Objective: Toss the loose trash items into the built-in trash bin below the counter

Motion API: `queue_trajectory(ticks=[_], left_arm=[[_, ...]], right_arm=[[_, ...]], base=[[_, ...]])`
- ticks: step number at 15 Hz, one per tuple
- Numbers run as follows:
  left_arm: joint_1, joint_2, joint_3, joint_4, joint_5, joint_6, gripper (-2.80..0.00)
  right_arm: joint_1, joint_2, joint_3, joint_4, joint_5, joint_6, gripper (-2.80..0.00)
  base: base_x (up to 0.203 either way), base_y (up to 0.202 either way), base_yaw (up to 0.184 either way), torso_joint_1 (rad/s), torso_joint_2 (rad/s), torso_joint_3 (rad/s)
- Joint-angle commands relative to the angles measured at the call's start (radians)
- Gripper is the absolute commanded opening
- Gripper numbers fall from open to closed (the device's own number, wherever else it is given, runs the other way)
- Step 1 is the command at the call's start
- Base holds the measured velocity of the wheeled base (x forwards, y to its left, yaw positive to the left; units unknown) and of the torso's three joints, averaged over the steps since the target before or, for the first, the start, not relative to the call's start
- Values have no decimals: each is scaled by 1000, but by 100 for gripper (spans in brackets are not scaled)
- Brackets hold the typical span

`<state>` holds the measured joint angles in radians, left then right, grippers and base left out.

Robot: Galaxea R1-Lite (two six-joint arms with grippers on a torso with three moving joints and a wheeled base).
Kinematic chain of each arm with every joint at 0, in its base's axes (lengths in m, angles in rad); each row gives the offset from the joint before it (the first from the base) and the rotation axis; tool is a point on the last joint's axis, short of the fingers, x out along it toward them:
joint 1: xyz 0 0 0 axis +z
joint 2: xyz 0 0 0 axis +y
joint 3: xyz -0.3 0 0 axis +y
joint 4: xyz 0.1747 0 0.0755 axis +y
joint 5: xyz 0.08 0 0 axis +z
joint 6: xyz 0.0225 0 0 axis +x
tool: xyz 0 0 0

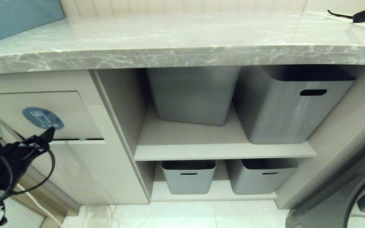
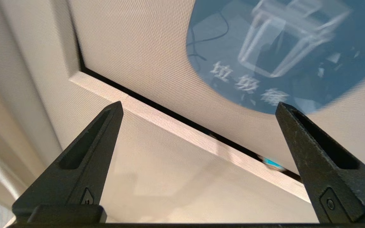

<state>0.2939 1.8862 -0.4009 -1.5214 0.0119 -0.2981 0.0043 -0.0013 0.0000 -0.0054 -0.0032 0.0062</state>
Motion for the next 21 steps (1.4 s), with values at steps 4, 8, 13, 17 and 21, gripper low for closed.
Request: queue_trajectory(ticks=[4,8,13,17,21], left_arm=[[57,-296,72,237,-1,-9,0],[43,-542,116,411,-56,-45,-280],[-151,-751,233,468,-156,105,-280],[-383,-1065,361,618,-283,313,-280],[-446,-1522,378,986,-204,398,-280]], right_arm=[[0,0,0,-1,0,0,-280],[0,0,0,-1,0,0,-280],[0,0,0,-1,0,0,-280],[0,0,0,-1,0,0,-280],[0,0,0,-2,0,-3,-280]], base=[[0,0,0,0,0,0],[0,0,0,0,0,0],[0,0,0,0,0,0],[0,0,0,0,0,0],[0,0,0,0,0,0]])
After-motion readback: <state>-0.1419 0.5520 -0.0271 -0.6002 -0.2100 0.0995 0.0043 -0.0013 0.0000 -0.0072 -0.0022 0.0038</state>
